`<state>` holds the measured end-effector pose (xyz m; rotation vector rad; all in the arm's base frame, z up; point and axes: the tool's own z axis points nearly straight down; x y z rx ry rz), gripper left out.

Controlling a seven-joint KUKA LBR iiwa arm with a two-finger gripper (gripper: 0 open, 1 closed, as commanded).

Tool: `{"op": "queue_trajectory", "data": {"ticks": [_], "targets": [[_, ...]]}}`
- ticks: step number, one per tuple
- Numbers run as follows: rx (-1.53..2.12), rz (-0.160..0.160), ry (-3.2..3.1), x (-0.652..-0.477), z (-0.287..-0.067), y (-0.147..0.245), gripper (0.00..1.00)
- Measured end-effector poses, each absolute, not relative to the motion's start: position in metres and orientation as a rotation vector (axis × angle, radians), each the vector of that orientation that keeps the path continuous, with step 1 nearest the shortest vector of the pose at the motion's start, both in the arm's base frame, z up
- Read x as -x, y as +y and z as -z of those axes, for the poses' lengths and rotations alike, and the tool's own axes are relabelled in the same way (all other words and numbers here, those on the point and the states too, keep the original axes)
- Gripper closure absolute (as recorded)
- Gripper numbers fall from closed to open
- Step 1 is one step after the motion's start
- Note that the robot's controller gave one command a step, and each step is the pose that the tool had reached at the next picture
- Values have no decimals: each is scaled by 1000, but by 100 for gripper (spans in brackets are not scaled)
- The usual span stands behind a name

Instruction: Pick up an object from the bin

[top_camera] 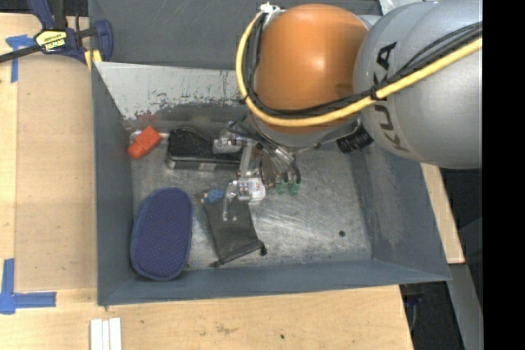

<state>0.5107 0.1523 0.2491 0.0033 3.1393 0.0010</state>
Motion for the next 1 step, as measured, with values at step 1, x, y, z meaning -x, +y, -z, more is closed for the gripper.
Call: {"op": "queue_trajectory", "data": {"ticks": [1], "targets": [[266, 3, 3134, -533, -123, 97, 0]]}}
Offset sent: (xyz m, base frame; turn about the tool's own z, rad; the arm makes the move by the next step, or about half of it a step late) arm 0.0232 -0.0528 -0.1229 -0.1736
